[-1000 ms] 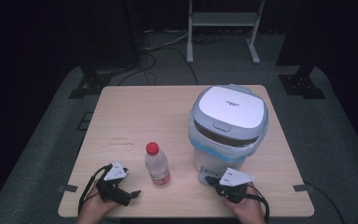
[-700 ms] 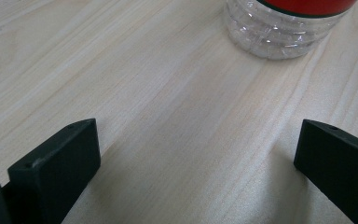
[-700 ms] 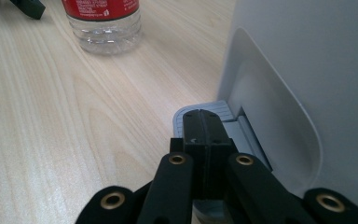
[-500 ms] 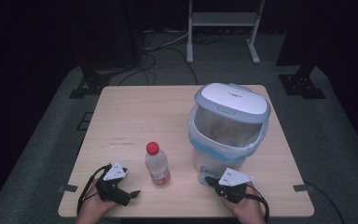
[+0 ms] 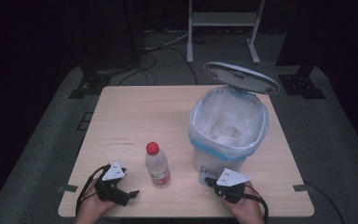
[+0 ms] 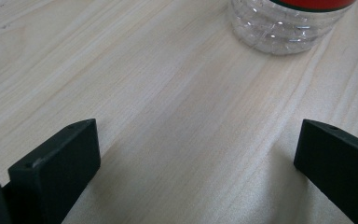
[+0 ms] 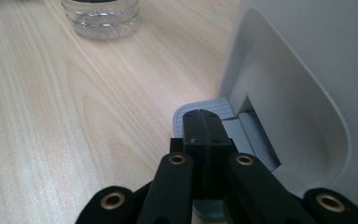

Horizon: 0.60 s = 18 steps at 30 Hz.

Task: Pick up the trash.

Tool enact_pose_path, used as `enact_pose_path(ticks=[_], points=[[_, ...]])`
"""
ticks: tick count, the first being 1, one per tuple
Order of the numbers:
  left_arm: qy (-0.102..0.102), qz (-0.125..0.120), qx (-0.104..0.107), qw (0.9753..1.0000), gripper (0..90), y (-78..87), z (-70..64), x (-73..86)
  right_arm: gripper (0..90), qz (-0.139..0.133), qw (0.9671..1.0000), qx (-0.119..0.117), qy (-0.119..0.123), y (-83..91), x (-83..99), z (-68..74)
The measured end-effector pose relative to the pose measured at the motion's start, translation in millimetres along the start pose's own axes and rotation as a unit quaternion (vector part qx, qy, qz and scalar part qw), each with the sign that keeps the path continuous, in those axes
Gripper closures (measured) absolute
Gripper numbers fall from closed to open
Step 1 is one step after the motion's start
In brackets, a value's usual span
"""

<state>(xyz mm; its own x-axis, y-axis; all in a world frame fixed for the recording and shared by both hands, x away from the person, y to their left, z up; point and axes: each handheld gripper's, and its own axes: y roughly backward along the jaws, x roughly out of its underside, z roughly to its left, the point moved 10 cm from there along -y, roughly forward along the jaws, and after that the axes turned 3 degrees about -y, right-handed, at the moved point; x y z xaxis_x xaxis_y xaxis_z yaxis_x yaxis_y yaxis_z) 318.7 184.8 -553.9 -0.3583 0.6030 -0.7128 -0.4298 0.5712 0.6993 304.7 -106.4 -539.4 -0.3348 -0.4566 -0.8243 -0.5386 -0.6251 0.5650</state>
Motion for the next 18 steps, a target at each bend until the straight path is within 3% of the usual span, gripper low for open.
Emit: enact_pose_path(ticks=[8,18], points=[[-0.003,0.000,-0.001,1.0000,0.0,2.1,-2.5,0.1,89.9,0.000,1.0000,0.000,0.000,0.0,0.0,0.0],[-0.004,-0.022,0.025,0.9995,0.0,3.4,-10.9,-9.5,89.9,0.000,1.0000,0.000,-0.001,0.0,0.0,-0.1]])
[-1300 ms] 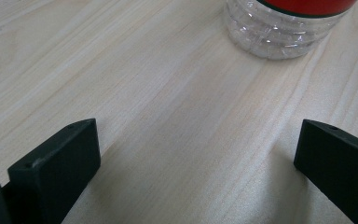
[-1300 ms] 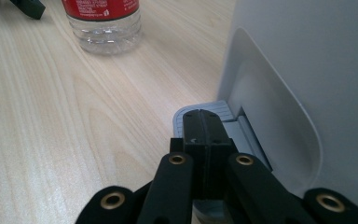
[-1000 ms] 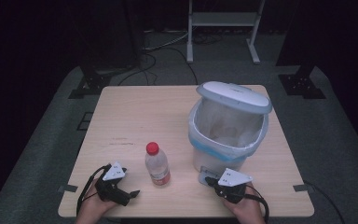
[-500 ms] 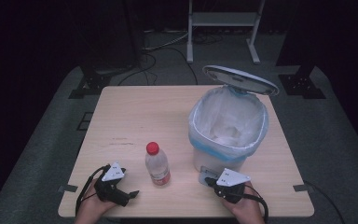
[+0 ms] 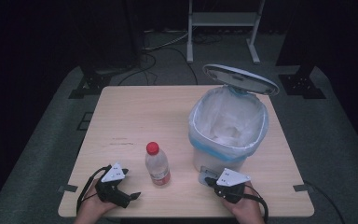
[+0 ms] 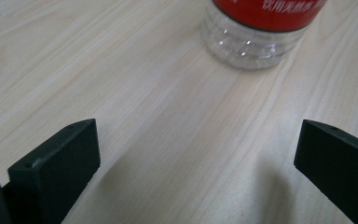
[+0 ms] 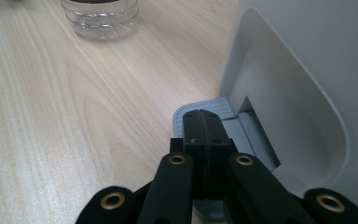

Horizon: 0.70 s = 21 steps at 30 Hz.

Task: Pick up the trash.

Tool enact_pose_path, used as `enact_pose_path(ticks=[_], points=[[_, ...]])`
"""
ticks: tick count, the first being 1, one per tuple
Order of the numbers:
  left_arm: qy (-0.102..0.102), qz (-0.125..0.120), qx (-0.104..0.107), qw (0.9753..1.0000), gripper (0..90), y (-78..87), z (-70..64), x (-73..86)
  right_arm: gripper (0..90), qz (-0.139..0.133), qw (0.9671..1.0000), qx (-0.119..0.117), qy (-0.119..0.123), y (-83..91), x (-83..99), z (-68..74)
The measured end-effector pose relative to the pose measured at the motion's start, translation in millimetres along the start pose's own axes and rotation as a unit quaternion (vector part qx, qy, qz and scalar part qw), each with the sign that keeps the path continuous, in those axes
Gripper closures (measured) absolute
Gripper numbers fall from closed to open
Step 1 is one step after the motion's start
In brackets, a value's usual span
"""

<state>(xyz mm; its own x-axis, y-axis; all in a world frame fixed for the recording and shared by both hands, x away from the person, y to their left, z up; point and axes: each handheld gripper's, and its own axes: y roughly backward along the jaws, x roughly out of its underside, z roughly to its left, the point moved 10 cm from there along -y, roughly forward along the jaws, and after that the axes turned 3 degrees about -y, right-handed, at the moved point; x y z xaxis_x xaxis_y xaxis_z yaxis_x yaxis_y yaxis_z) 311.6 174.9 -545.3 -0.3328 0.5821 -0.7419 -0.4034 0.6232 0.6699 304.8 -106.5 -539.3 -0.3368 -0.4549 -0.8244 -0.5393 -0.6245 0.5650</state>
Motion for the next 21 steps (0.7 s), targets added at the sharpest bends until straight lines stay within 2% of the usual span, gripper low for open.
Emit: enact_pose_path(ticks=[9,14,21], points=[[-0.004,-0.032,0.022,0.9992,0.0,4.5,-4.5,-15.1,89.9,0.000,1.0000,0.001,-0.002,0.0,0.0,0.0],[-0.009,-0.036,0.023,0.9990,0.0,5.5,-4.0,-19.8,89.8,0.001,1.0000,0.000,-0.002,0.1,0.1,-0.1],[-0.013,-0.062,0.034,0.9974,0.0,8.7,-5.8,-32.1,89.8,0.001,1.0000,0.001,-0.003,0.1,0.1,-0.1]])
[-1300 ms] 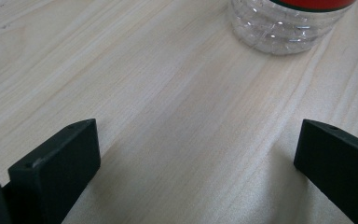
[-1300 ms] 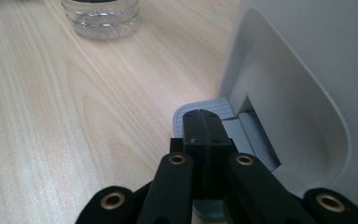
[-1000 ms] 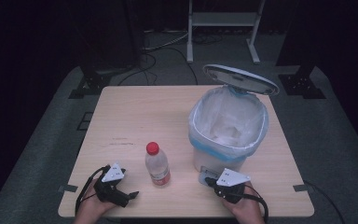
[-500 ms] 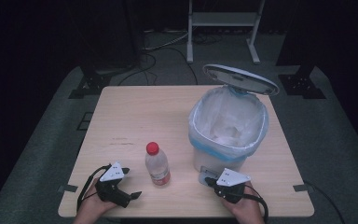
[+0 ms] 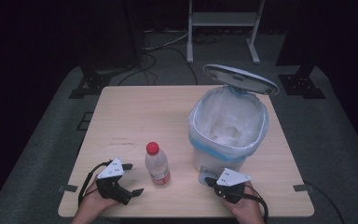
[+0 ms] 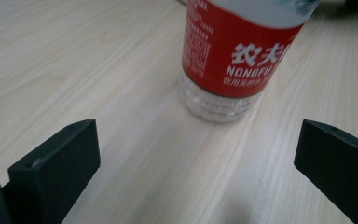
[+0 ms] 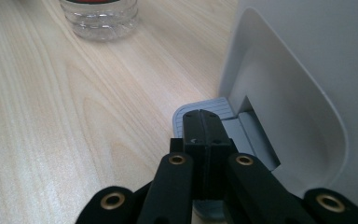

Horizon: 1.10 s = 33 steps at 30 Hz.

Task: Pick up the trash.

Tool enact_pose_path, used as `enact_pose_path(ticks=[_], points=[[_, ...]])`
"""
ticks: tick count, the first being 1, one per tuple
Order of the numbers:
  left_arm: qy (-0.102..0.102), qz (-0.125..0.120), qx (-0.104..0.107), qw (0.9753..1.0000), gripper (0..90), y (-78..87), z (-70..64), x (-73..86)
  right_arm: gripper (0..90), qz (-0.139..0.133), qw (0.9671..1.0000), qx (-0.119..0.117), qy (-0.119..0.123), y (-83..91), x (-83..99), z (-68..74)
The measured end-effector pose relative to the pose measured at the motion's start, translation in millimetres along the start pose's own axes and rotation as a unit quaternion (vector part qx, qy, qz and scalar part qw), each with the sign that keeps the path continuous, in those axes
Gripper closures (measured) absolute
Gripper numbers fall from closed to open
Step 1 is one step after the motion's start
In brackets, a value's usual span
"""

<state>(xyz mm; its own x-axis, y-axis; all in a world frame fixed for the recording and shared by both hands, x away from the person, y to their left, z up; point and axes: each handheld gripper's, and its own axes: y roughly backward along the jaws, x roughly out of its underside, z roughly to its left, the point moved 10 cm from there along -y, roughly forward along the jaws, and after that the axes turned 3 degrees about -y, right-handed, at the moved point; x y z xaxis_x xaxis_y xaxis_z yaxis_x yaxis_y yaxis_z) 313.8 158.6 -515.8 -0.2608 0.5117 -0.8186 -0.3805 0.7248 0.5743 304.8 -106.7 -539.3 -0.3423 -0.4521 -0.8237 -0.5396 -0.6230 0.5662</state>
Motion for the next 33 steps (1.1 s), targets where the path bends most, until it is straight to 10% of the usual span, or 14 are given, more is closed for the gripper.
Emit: enact_pose_path(ticks=[33], points=[[-0.033,-0.071,0.056,0.9954,0.0,-3.1,-17.8,-52.4,89.8,0.001,1.0000,0.001,-0.003,0.1,0.0,-0.2]])
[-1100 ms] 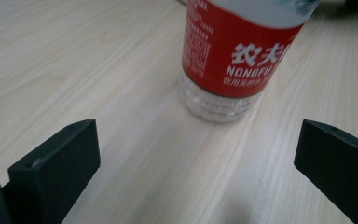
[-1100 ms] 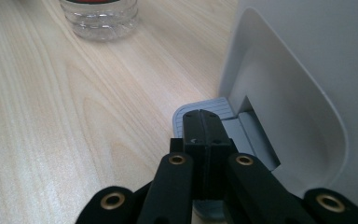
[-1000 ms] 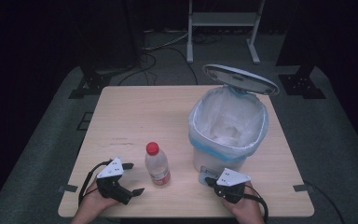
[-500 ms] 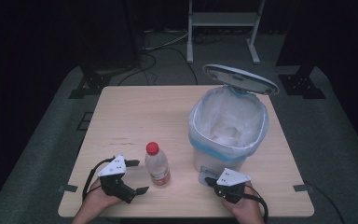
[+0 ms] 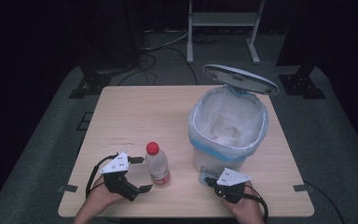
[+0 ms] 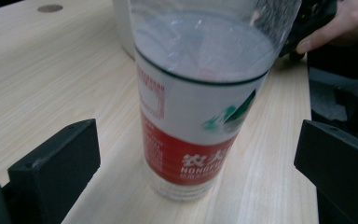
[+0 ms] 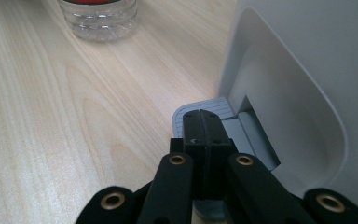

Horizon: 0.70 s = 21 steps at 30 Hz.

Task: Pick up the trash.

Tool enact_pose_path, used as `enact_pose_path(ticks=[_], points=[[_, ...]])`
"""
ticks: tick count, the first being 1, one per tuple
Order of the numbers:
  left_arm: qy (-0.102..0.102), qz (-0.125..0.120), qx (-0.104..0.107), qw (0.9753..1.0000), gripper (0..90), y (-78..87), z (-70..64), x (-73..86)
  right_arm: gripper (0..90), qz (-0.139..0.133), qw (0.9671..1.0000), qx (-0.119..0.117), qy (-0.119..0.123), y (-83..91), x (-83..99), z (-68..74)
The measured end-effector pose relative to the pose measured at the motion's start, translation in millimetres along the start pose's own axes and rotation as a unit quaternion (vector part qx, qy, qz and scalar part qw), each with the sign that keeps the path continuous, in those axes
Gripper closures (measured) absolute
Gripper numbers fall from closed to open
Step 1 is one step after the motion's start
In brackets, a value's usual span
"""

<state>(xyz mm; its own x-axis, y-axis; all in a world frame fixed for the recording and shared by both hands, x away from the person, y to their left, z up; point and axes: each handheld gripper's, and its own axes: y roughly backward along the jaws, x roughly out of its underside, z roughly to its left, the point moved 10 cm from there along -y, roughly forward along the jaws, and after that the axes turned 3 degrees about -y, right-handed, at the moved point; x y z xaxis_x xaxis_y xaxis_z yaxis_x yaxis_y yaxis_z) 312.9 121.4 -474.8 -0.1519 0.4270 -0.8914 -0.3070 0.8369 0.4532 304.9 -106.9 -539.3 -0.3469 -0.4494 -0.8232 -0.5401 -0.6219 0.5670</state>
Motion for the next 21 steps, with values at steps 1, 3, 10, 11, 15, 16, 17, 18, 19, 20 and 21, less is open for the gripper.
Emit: enact_pose_path(ticks=[1,3,10,11,15,16,17,18,19,20,21], points=[[-0.001,-0.002,0.002,1.0000,0.0,-0.4,-0.2,-2.1,89.9,0.000,1.0000,0.000,0.000,0.0,0.0,0.0],[-0.002,-0.002,0.003,1.0000,0.0,-0.6,-0.3,-3.2,89.8,0.000,1.0000,0.000,0.000,0.0,0.0,0.0],[-0.008,-0.010,0.009,0.9999,0.0,-3.9,0.1,-12.7,89.8,0.000,1.0000,0.000,0.000,0.0,0.0,0.0],[-0.009,-0.011,0.010,0.9999,0.0,-4.6,0.1,-13.4,89.9,0.000,1.0000,0.000,0.000,0.0,0.0,0.0],[-0.009,-0.015,0.015,0.9997,0.0,-8.4,-1.0,-17.1,89.8,0.000,1.0000,0.000,-0.001,0.0,0.0,-0.1],[-0.010,-0.016,0.016,0.9997,0.0,-9.5,-0.9,-17.7,89.8,0.000,1.0000,0.000,-0.001,0.0,0.0,0.0],[-0.010,-0.015,0.019,0.9997,0.0,-11.5,-1.4,-18.6,89.9,0.000,1.0000,0.000,0.000,0.0,0.0,0.0],[-0.010,-0.015,0.019,0.9997,0.0,-11.5,-1.4,-18.6,89.9,0.000,1.0000,0.000,0.000,0.0,0.0,0.0],[-0.011,-0.016,0.020,0.9996,0.0,-12.7,-1.5,-19.3,89.9,0.000,1.0000,0.000,0.000,0.0,-0.1,0.0],[-0.012,-0.016,0.021,0.9996,0.0,-13.6,-1.7,-19.8,89.8,0.000,1.0000,0.000,-0.001,-0.1,-0.1,-0.1],[-0.016,-0.014,0.021,0.9995,0.0,-15.3,-1.5,-21.0,89.8,0.000,1.0000,0.000,-0.001,0.0,-0.1,-0.1]])
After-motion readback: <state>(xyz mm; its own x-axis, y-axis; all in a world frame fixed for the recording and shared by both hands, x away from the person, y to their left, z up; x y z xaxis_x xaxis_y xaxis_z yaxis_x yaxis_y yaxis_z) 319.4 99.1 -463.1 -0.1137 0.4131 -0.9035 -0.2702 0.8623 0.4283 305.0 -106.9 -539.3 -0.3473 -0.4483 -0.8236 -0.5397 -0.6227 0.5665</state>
